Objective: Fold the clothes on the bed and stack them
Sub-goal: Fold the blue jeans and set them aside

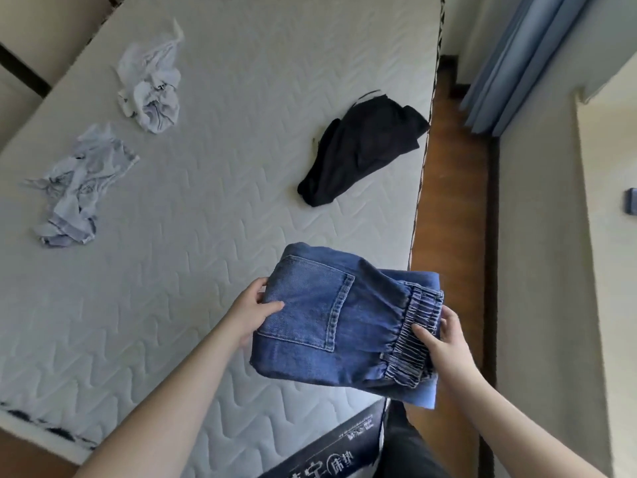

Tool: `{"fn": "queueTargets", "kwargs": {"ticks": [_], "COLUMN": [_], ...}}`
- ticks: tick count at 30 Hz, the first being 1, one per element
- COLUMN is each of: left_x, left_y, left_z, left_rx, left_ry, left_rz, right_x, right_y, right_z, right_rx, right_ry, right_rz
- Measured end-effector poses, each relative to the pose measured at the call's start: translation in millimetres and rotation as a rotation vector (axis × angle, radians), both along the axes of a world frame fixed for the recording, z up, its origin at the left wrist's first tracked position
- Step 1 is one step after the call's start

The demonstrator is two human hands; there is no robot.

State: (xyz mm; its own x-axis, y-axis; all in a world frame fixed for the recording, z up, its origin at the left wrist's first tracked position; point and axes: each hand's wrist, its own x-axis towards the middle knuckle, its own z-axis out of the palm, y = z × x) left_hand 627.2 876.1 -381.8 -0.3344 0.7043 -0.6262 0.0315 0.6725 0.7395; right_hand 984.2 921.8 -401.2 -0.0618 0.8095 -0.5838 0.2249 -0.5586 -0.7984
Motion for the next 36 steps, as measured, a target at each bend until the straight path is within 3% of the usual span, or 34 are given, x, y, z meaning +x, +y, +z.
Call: {"fn": "queueTargets", "kwargs": {"ticks": [5, 13, 21, 26, 28, 33, 36], "left_x": [-15, -50, -59, -53, -47, -43, -41], "left_y": [59, 109, 89, 42, 37, 36, 28], "left_z": [-53, -137, -208, -234, -239, -230, -227], "left_rx": [-0.066, -0.124, -0.262, -0.45, -0.392, -0.196, -0.194], "left_ry": [0.141, 0.21, 0.314, 0.203, 0.178, 0.353, 0.4], "left_rz": [-0.021, -0.065, -0.039, 0.028, 0.097, 0.121, 0.093], "right_x": [-29, -70, -79, -83, -85, -85, -83], "right_y": [64, 116, 107, 76, 77, 74, 64], "right_z": [-59, -143, -194, -204, -205, -206, -204], "right_rx": [-0.136, -0.246, -0.26, -0.347, -0.36, -0.348, -0.349], "right_ry": [0.092, 0.1, -0.084, -0.16, -0.209, -0.199, -0.202], "right_rz": [-0.009, -0.053, -0.019, 0.027, 0.032, 0.015, 0.025]}}
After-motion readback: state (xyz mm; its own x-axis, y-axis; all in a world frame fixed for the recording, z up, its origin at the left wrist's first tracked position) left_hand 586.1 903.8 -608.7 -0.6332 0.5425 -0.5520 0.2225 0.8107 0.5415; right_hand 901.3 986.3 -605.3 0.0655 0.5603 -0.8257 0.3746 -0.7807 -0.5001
